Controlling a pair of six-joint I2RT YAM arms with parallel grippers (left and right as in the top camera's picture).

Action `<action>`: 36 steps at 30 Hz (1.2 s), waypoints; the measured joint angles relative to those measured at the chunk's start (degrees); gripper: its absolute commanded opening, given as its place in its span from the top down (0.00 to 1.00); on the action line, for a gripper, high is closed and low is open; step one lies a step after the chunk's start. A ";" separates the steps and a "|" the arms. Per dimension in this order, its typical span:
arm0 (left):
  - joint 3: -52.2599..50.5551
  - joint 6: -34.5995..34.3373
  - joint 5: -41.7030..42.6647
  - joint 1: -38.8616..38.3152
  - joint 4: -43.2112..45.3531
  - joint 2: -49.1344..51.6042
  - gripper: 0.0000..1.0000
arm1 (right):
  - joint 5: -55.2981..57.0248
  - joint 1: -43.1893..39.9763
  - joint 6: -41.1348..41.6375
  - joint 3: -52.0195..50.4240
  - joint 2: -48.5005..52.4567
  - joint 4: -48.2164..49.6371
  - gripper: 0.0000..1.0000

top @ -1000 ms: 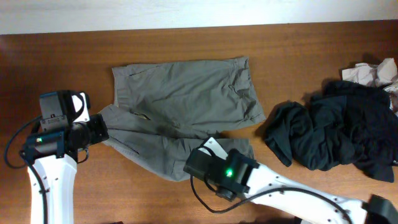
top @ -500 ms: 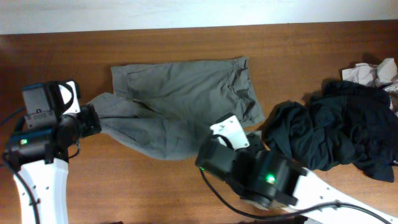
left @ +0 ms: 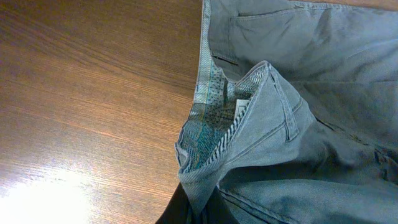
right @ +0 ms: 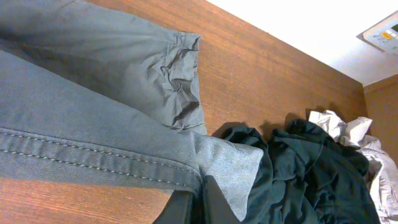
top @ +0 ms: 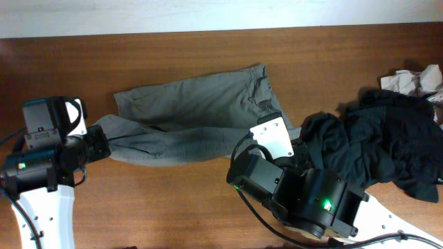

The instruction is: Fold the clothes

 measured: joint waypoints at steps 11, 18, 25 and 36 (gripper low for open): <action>0.00 0.02 -0.39 -0.02 9.57 1.29 0.99 | -0.52 -2.58 -0.48 0.04 0.02 7.34 0.96; 0.09 0.22 0.39 -0.35 17.40 7.96 0.99 | -9.90 -16.98 -11.23 0.20 3.06 20.85 0.96; 0.09 2.78 1.31 -0.57 26.58 16.68 0.99 | -21.44 -27.76 -18.88 0.31 13.11 28.06 0.96; 0.09 6.95 2.93 -0.72 43.30 32.00 0.99 | -27.28 -34.86 -26.49 0.33 29.97 43.67 0.96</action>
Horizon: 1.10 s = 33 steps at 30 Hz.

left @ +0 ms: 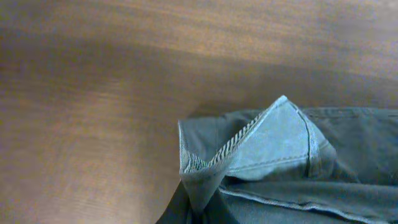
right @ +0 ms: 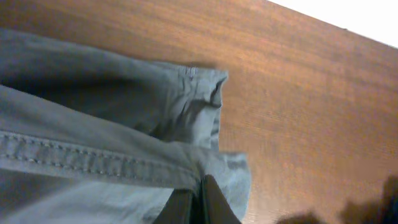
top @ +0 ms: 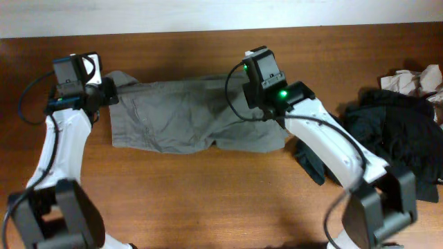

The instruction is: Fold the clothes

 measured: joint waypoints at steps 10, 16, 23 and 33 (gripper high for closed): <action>0.00 1.20 1.81 -0.59 9.88 9.25 0.55 | -4.83 -4.15 -4.92 0.02 5.42 8.33 0.96; 0.07 2.03 0.48 -0.09 15.39 10.14 0.07 | -7.56 -7.98 -5.88 0.02 6.16 12.13 0.77; 6.80 2.12 -2.64 1.60 7.65 10.23 0.10 | -6.73 -10.88 -6.29 0.02 6.16 11.52 0.23; 12.81 4.55 -2.91 0.76 -8.83 8.72 0.68 | -6.32 -11.69 -6.36 0.07 5.79 0.79 0.27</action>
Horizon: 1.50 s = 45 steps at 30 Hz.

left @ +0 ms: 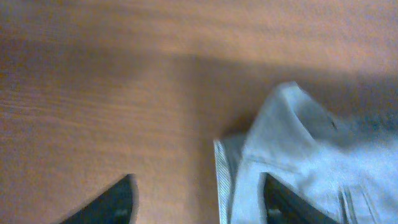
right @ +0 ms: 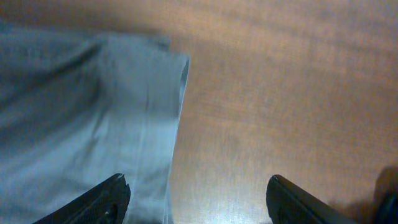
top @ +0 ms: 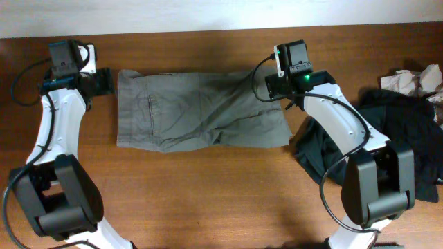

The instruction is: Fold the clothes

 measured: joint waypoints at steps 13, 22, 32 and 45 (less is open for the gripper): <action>0.00 6.36 8.09 -11.87 -2.25 -1.84 0.99 | -17.44 4.33 15.65 0.72 -7.72 -2.67 0.96; -0.07 9.44 8.33 -16.96 5.46 12.63 0.99 | -31.43 4.33 22.60 0.70 8.61 12.02 0.96; -0.04 10.67 6.99 -17.27 13.35 18.60 0.99 | -29.86 4.63 23.63 0.70 19.04 24.33 0.96; 0.28 10.69 6.93 -15.74 13.64 18.78 0.99 | -28.00 -4.76 22.29 3.13 21.20 19.58 0.96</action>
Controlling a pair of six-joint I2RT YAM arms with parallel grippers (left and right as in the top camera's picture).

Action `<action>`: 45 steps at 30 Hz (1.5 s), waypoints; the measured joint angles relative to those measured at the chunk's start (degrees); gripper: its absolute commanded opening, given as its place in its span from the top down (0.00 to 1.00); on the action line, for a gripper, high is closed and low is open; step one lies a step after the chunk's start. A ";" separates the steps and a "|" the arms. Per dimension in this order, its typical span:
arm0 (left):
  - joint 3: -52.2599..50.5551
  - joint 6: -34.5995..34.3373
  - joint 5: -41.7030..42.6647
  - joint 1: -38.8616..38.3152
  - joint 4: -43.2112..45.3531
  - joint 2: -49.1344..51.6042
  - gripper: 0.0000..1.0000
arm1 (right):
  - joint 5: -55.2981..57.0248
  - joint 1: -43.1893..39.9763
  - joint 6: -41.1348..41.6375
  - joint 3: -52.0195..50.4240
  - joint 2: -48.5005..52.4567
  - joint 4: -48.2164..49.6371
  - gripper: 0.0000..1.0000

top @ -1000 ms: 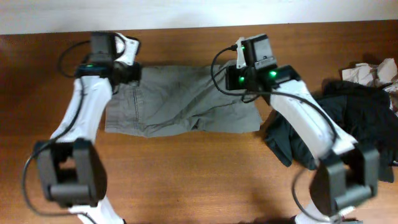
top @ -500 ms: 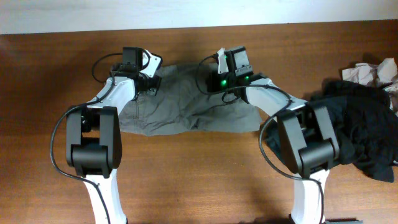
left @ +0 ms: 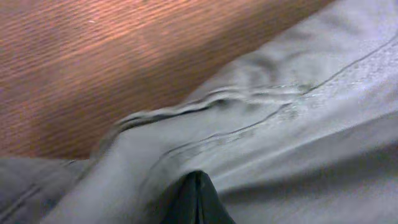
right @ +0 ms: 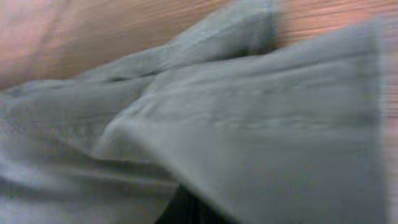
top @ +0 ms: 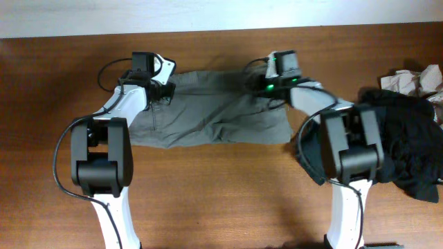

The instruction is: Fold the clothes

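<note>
Grey trousers [top: 208,117] lie folded lengthwise across the middle of the wooden table [top: 208,200]. At their far left part, near the waist, my left gripper [top: 160,90] is down on them. My right gripper [top: 268,86] rests on their far right part, near the leg ends. In the left wrist view the left gripper [left: 196,199] is shut, with grey cloth [left: 280,124] bunched tight around its tips. The right wrist view is blurred: the right gripper [right: 189,208] shows as a dark tip buried under a fold of the cloth [right: 261,124].
A heap of black clothes [top: 394,145] lies at the right side of the table, reaching close to the trousers' right end. Crumpled pale cloth [top: 415,79] sits at the far right corner. A white wall runs along the table's back edge.
Both grippers stood open just outside the trousers' far corners. Now both have moved inward onto the far edge of the trousers and are shut in the cloth.
First my grippers held the waist and a leg end of the spread trousers near the front. Then they held them at the far side, with the trousers doubled over. Then both were open beside the folded trousers, and now they are shut on them again.
</note>
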 measured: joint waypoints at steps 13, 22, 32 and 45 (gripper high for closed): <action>0.50 -0.15 -2.58 2.45 -4.33 -2.27 0.94 | -5.60 -12.22 -13.86 -2.21 -11.98 -21.68 0.89; 0.72 -1.05 -2.05 2.51 -20.06 -20.11 0.87 | -8.33 -5.22 -16.06 -1.97 -33.86 -37.70 0.95; -5.14 -2.93 1.40 -5.03 -22.05 -21.42 0.92 | -8.48 5.97 -13.62 -1.97 -27.15 -40.63 0.94; -17.86 -3.04 -2.84 -8.59 -11.19 -17.11 0.93 | -3.58 10.32 -16.63 -2.03 -10.51 -35.98 0.96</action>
